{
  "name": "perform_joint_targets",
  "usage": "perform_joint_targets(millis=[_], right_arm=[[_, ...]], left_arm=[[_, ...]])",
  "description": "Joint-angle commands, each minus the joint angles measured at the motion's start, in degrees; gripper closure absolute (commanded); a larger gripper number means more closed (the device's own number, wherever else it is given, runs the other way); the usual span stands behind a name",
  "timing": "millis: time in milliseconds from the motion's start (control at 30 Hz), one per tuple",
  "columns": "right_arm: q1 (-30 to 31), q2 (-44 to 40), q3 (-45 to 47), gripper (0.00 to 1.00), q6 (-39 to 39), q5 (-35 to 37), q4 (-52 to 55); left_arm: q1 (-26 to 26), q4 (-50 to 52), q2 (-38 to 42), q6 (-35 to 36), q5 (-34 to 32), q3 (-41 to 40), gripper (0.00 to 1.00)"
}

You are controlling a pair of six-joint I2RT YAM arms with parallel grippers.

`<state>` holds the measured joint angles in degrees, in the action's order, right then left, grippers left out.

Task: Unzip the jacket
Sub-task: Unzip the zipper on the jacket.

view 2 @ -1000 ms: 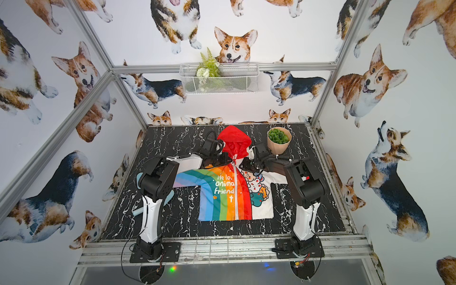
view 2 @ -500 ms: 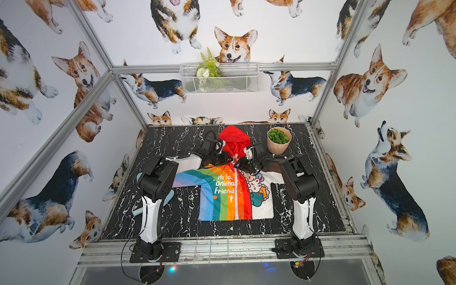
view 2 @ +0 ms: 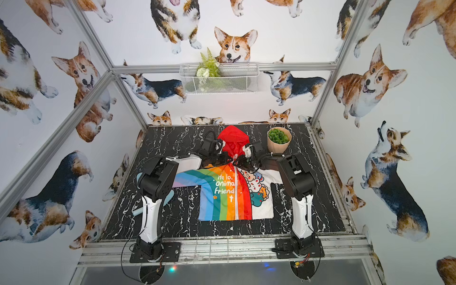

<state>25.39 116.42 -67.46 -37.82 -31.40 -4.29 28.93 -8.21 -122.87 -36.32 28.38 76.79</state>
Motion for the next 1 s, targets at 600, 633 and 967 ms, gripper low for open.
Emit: perform_joint_targets(millis=[600,633,967], right_arm=[[0.03,-1.41,-0.04,0.94,-0.06,2.28,0.98],[0.01,-1.5,0.06,0.96,0.03,2.31,0.96],[0.02,-2.73,1.4,1.0,-0.41,2.31,-0.19]], left_arm=[[-0.19,-2.16,-0.24,-0.75,1.06,-0.37,1.0],[-0.16,-2.17,-0.29,-0.86,1.06,-0.42,1.0],[-0.32,-2.08,-0.75,-0.78,0.67,-0.58,1.0]])
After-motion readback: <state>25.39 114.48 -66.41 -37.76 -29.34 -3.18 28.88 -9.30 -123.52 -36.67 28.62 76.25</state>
